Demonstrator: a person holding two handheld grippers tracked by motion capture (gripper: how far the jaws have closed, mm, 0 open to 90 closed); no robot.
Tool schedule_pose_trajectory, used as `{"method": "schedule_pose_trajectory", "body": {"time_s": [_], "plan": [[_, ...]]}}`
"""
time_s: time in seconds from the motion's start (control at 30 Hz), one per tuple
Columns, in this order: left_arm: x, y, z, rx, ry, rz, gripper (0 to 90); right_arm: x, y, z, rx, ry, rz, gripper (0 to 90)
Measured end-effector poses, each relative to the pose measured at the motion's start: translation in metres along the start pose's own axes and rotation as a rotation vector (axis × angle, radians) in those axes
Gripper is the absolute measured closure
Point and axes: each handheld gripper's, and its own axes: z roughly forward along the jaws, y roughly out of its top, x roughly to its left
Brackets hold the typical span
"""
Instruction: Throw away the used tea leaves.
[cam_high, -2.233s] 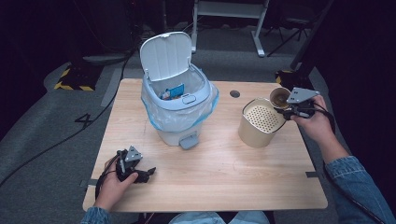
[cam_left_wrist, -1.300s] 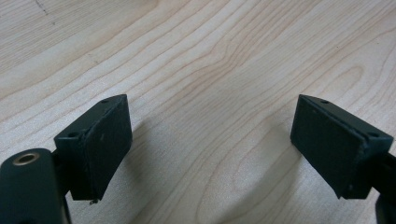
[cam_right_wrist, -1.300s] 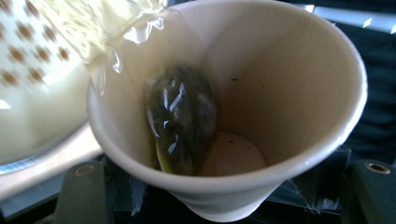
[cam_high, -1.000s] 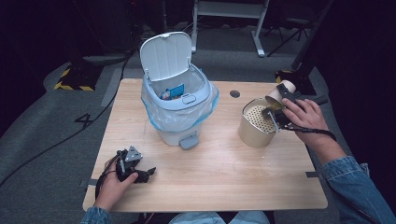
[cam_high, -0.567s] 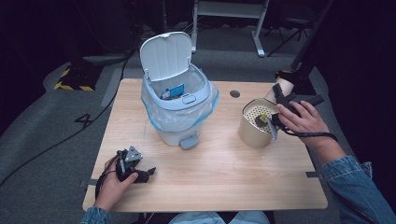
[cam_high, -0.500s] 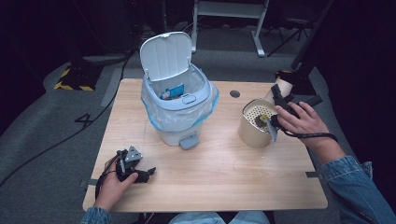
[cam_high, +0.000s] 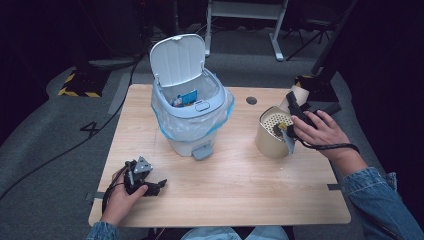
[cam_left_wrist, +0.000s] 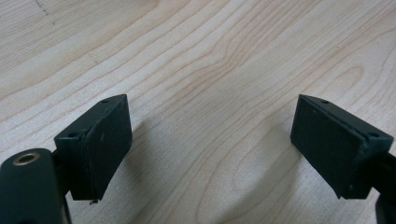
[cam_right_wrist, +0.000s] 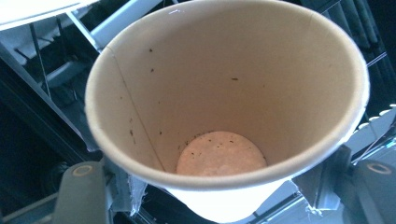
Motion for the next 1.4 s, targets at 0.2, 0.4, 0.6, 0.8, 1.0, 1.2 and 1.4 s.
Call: {"method": "schedule_pose_trajectory", "body": {"time_s": [0.2, 0.4, 0.6, 0.8, 1.0, 1.2, 1.4], "plan": [[0.0, 0.0, 0.0, -0.001, 0.0, -0.001, 12.9, -0.002, -0.01, 0.004, -0.063, 0.052, 0.209, 30.0], [0.0, 0.0, 0.0, -0.001, 0.0, -0.001, 12.9, 0.002, -0.028, 0.011, -0.126, 0.145, 0.495, 29.9], [0.0, 0.0, 0.0, -0.001, -0.001, -0.005, 12.9, 0.008, -0.044, 0.017, -0.212, 0.268, 0.852, 29.9], [0.0, 0.0, 0.0, 0.0, 0.0, 0.0, 12.9, 0.017, -0.059, 0.022, -0.317, 0.4, 1.252, 29.8], [0.0, 0.0, 0.0, 0.0, -0.001, 0.0, 13.0, 0.028, -0.07, 0.028, -0.452, 0.589, 1.682, 29.5], [0.0, 0.0, 0.0, -0.001, -0.003, -0.004, 12.9, 0.038, -0.077, 0.029, -0.578, 0.783, 2.057, 29.4], [0.0, 0.0, 0.0, -0.001, -0.005, -0.006, 12.9, 0.04, -0.08, 0.03, -0.669, 0.872, 2.115, 29.4]]}}
